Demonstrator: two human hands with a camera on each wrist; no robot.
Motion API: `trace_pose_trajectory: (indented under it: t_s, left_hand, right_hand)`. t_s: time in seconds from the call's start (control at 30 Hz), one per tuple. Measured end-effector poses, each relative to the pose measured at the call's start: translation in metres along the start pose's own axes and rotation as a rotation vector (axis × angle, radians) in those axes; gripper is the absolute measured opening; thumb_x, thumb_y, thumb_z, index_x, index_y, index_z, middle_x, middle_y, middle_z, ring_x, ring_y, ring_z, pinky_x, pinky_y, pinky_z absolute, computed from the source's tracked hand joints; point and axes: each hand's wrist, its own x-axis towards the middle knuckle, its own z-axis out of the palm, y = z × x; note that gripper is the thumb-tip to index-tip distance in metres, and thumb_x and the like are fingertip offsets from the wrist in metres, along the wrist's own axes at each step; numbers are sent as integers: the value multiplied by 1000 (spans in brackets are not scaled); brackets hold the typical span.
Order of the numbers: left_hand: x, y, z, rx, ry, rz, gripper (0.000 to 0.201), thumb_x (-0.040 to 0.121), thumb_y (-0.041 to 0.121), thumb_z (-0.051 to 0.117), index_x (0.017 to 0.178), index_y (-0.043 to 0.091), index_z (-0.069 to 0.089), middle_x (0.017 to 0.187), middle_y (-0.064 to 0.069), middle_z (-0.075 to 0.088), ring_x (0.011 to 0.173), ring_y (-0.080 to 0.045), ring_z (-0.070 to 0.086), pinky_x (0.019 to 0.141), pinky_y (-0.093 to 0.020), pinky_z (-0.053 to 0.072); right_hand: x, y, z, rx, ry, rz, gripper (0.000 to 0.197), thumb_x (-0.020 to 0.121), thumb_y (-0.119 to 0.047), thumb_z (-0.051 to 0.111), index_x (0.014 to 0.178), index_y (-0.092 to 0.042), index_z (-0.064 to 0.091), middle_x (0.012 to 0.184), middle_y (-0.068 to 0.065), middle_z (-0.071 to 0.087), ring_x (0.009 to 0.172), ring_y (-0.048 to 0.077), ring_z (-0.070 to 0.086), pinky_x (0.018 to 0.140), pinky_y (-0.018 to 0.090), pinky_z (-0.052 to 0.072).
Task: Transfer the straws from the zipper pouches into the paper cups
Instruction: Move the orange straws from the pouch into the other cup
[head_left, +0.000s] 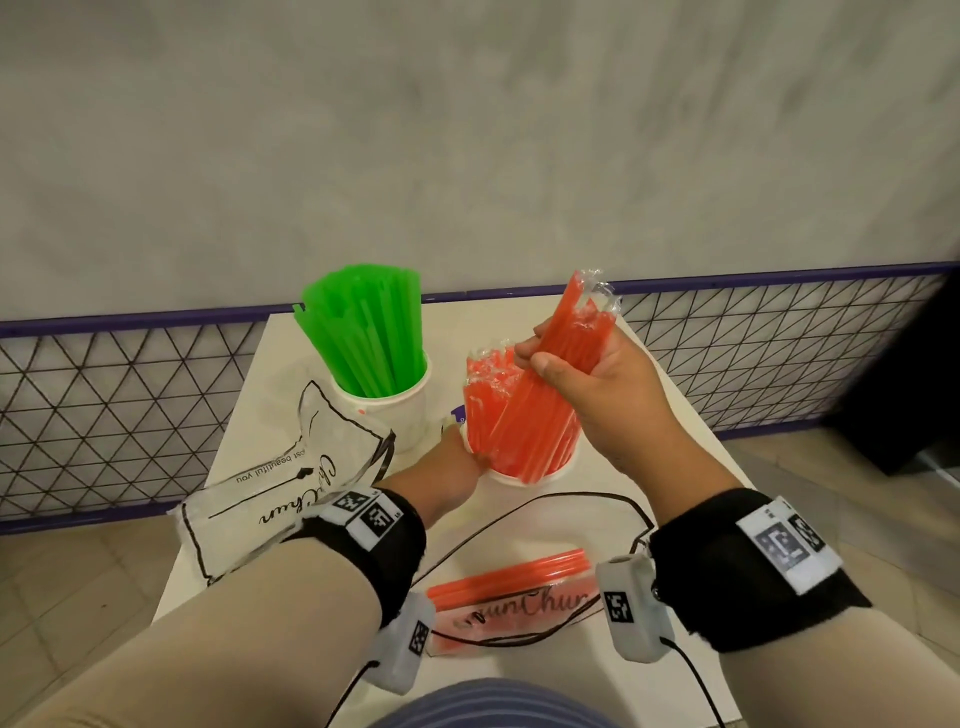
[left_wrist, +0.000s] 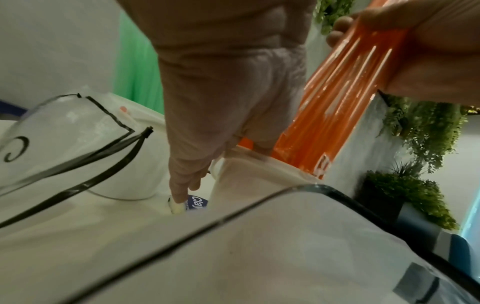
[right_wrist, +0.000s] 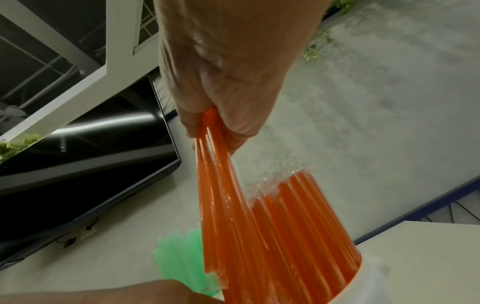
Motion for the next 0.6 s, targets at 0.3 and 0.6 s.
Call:
trace_pose_trajectory:
  t_s: [0.3,0.6]
  left_hand:
    - [2,6,13,-120,25,62,97,67,67,61,145,20,27,138,2,49,124,-16,49,109,-46,40]
    - [16,-5,15,-66,49,57,81,70,67,55,138,24,41,123,4,61,111,-12,60,99,-43,51]
  right_hand:
    - [11,20,8,-181,32,32,17,91,-26,66,107,-30,63,107,-7,71,104,13,65,95,43,51]
    - [1,53,31,-498,-139,42,74,87,-27,71,147,-27,28,134,-1,57,119,17,58,98,30,48]
